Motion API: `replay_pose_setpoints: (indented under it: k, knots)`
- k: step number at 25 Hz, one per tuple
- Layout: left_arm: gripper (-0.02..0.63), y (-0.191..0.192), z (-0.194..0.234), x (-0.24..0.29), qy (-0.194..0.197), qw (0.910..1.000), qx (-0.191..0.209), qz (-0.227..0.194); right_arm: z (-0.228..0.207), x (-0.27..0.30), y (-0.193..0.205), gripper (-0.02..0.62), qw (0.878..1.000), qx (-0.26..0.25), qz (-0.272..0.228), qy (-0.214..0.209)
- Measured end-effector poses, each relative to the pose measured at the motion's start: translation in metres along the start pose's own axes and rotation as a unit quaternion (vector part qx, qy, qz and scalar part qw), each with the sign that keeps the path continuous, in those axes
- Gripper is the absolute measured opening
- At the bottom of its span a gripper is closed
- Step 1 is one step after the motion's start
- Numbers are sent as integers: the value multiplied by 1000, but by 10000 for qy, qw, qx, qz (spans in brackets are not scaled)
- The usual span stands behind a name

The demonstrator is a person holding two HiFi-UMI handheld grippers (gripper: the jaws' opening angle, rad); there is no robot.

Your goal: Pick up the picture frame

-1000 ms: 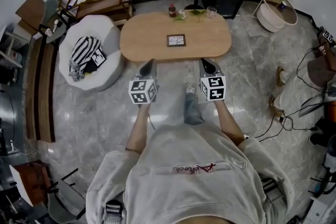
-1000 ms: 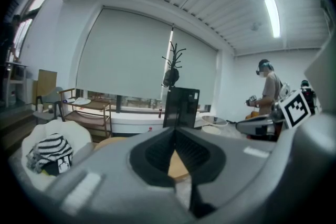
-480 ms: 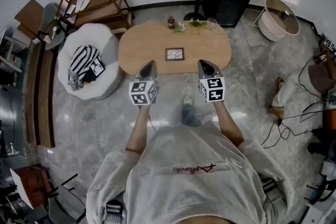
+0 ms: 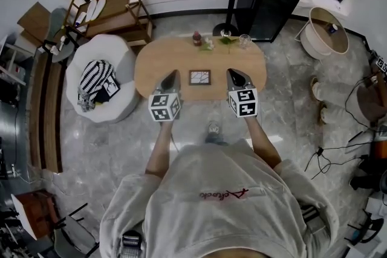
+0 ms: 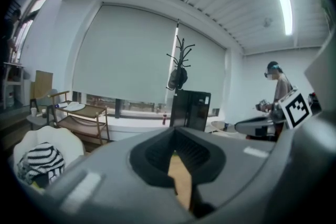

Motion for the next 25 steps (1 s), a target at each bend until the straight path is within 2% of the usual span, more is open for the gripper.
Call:
replay_pose_setpoints:
  k: [12,25]
  knots:
    - [0,-32,15,80,-173,9998,46,-19,-64,67,-30,5,9999,-18,-65,-118]
    - [0,-25,27,116,-314,9994,-63,150,-86,107,-31,5,9995,-42,57,-292]
Point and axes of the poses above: the fingertips, and each gripper's own axes: x forward along the fingers, z to its left, y out of its underside, the point moved 5 cm from there along -x, backward along the fingers, and after that the axes turned 6 degrees about z, right-handed, at the moved point
